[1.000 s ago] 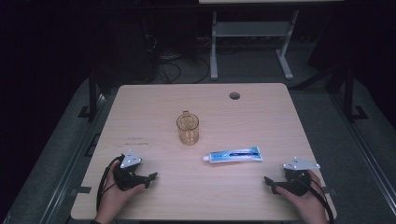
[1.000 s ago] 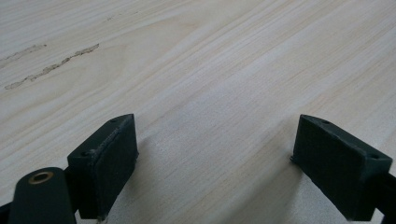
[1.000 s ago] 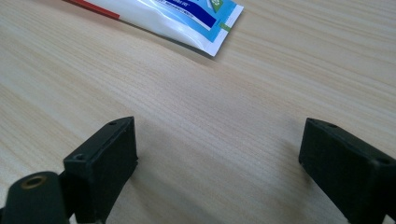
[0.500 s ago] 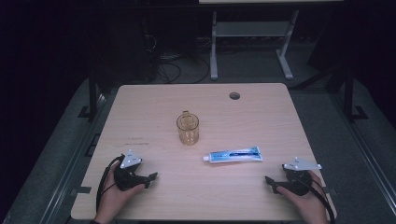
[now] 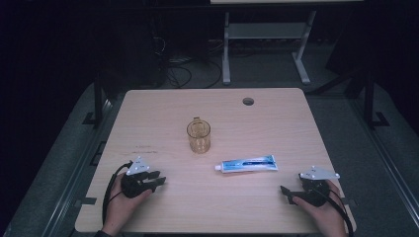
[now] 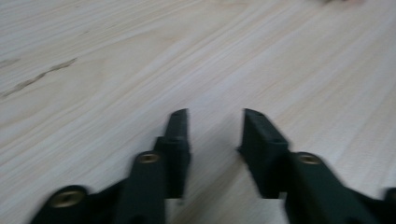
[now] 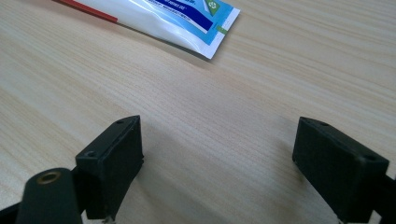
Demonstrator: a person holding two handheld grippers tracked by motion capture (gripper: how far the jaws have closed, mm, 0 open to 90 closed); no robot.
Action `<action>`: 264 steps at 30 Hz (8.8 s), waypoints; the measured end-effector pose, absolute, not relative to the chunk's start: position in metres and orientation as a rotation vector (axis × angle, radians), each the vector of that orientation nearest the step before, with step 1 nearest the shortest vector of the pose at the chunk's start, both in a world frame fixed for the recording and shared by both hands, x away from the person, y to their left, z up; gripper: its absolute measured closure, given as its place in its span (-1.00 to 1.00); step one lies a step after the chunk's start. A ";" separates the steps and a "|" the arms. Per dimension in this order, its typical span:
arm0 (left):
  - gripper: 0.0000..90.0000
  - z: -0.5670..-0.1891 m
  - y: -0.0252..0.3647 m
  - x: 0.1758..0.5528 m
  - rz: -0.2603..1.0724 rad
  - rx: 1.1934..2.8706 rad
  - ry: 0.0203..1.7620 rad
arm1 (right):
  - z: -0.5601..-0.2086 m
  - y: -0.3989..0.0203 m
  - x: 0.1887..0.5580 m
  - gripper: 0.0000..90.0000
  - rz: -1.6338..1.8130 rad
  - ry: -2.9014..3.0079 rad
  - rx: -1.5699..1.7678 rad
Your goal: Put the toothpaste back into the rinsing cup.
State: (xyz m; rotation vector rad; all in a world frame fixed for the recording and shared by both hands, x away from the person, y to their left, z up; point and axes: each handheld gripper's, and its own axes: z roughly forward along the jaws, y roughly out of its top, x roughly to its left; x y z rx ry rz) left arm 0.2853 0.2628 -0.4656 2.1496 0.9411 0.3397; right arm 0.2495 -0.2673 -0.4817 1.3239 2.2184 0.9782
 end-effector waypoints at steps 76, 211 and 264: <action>1.00 -0.460 0.096 0.316 0.067 2.206 0.467 | -0.482 -0.268 0.251 -0.67 0.981 2.228 1.316; -0.70 -0.477 0.207 0.310 0.367 2.201 0.849 | -0.454 -0.160 0.371 1.00 1.118 2.409 1.183; -0.70 -0.476 0.207 0.310 0.370 2.203 0.847 | -0.430 -0.117 0.365 0.11 1.009 2.437 1.194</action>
